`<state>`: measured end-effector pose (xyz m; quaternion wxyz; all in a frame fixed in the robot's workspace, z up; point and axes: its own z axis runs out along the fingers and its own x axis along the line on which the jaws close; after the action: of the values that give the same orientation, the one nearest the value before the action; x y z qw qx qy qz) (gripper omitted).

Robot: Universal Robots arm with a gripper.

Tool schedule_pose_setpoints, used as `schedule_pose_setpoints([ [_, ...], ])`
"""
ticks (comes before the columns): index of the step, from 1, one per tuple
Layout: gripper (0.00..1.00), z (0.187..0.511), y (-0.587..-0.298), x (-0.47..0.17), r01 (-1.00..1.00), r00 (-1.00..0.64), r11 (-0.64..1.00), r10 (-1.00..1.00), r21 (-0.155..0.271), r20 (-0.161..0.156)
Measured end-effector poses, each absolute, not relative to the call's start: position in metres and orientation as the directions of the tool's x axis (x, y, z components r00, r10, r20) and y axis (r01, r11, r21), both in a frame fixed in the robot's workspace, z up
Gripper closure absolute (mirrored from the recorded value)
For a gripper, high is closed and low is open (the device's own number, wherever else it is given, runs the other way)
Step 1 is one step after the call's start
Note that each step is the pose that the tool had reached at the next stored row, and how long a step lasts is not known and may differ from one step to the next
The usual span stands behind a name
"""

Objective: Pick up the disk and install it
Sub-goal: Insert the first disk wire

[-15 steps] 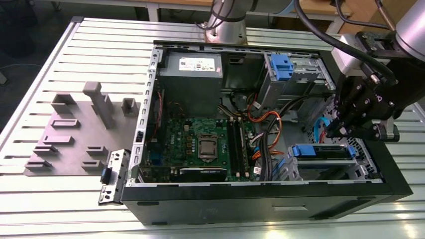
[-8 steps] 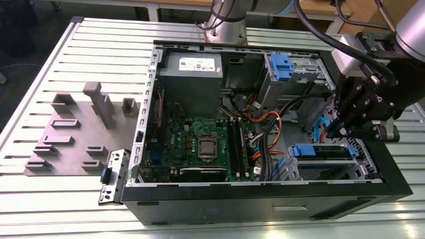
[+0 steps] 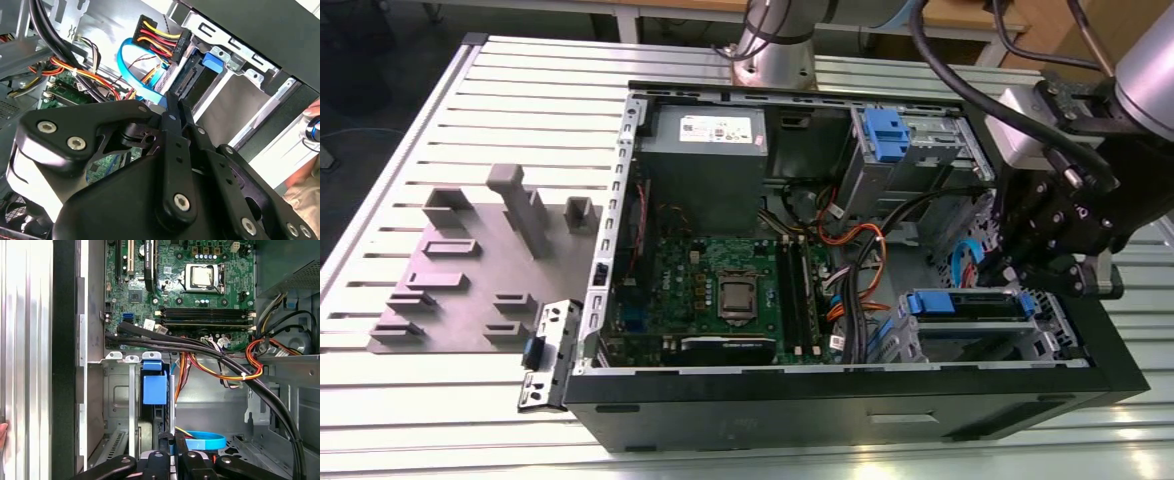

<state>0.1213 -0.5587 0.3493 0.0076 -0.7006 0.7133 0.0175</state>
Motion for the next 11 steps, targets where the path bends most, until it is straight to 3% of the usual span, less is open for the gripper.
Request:
schedule_pose_setpoints([
  [11,0.84,0.3440,-0.5622,0.1185,-1.000,-0.017,0.017,-0.999,0.005,-0.036],
])
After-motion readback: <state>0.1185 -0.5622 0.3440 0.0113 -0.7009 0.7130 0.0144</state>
